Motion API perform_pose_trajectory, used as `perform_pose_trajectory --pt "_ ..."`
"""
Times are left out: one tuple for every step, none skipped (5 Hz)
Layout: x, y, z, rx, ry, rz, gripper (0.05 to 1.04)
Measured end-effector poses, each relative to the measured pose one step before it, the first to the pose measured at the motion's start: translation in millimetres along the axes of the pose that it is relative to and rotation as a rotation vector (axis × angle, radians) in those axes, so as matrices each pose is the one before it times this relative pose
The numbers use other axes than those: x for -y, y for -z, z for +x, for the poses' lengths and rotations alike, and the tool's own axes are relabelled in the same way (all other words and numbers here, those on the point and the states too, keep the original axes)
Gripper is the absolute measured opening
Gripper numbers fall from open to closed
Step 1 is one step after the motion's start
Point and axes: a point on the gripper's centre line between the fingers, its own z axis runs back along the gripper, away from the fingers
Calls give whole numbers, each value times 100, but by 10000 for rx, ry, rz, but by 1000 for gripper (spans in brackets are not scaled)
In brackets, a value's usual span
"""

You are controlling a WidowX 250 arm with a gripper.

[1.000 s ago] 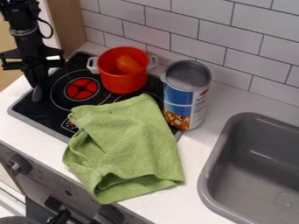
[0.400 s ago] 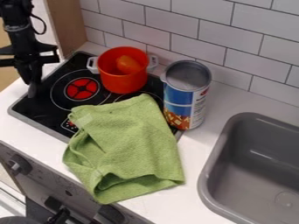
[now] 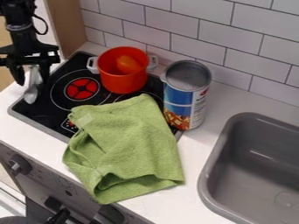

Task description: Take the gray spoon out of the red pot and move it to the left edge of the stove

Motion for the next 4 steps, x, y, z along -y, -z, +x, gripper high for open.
perform_pose_trajectory --pt "107 -6 -51 -32 63 -34 1001" --pt "191 282 -611 -177 297 -136 999" --pt "-512 -2220 4 566 703 -159 999" --pt "-139 -2386 204 670 532 -635 999"
